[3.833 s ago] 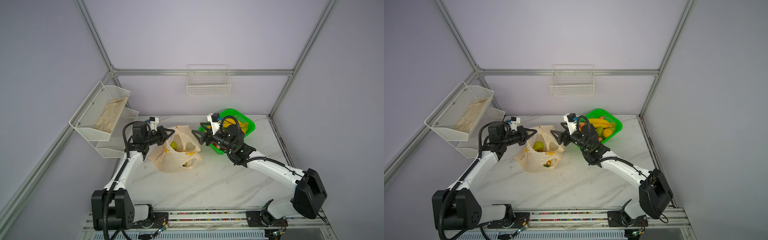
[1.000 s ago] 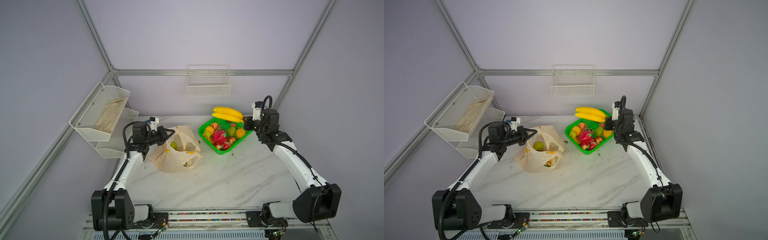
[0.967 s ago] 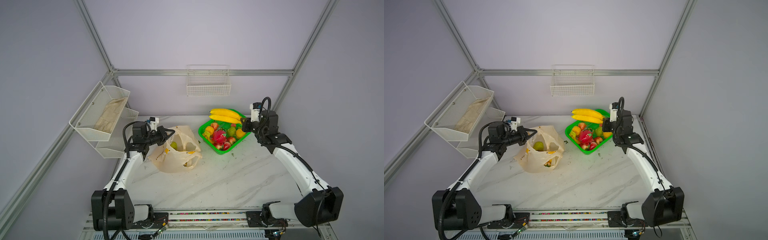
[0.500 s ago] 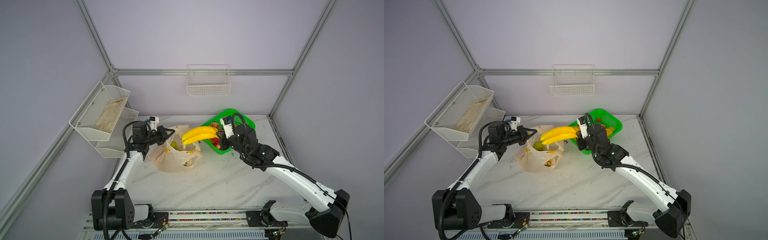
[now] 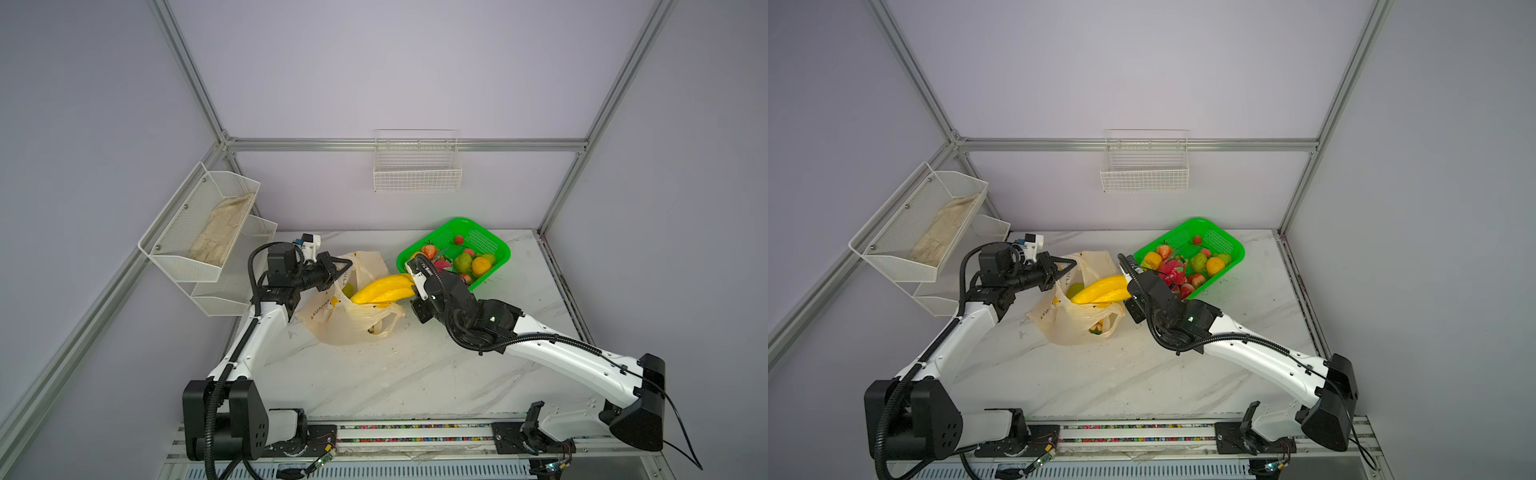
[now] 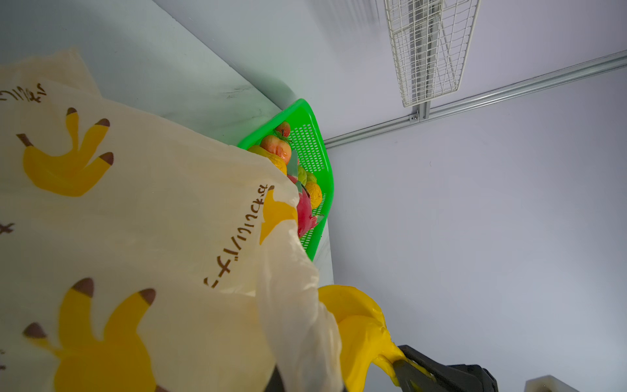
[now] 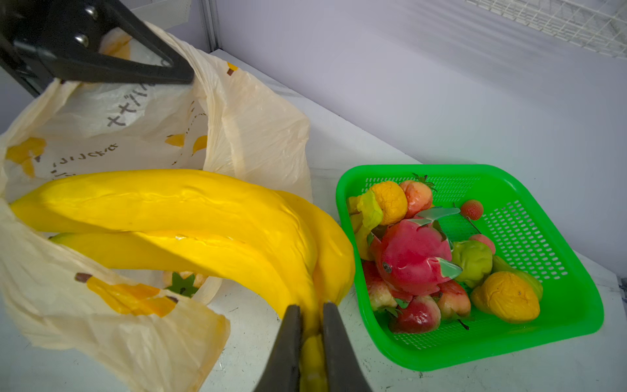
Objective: Place the fake fruits into the plastic bag and tie a complex knot
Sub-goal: 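Lift the banana bunch and carry it into the bag mouth, then lower the bananas into the bag and open the right gripper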
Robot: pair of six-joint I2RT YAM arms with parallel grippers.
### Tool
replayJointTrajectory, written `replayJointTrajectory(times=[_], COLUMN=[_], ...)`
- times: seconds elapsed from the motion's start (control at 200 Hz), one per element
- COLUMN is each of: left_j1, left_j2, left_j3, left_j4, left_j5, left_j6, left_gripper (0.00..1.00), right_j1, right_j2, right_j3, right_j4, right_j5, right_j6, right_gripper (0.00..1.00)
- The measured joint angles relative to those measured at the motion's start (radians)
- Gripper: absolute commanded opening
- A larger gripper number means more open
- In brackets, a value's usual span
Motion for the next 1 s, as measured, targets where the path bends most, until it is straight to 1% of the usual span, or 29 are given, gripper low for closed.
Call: replayJointTrajectory(times=[0.11,0.21,0.365,0.505,0.66,0.785,0.89,1.0], left_j1=[0.0,-0.001,-0.013,-0.032,-0.062,-0.095,-0.119,-0.129], left_j2=[0.0,0.0,0.0,-0.001,-0.01,-0.023,-0.031,-0.037], left_j3=[0.0,0.0,0.0,0.0,0.0,0.0,0.0,-0.008], left_j4=[0.0,0.0,0.0,-0.001,-0.001,-0.001,-0.001,0.015], left_j5=[-0.003,-0.004,-0.006,-0.009,-0.016,-0.025,-0.03,-0.033], left_j6=[0.0,0.0,0.0,-0.001,-0.019,-0.039,-0.061,-0.093], left_gripper=[0.0,0.0,0.0,0.0,0.0,0.0,0.0,0.0], right_j1=[0.048,0.071,0.073,0.073,0.073,0.071,0.058,0.026], right_j2=[0.031,0.057,0.121,0.218,0.301,0.342,0.366,0.37], right_j3=[0.021,0.021,0.033,0.074,0.113,0.133,0.137,0.114], right_j4=[-0.001,0.004,0.021,0.03,0.032,0.045,0.077,0.147], right_j5=[0.011,-0.005,-0.007,0.046,0.117,0.134,0.106,0.035], right_j6=[-0.018,-0.04,-0.074,-0.07,-0.008,0.056,0.108,0.162], right_gripper=[0.0,0.0,0.0,0.0,0.0,0.0,0.0,0.0])
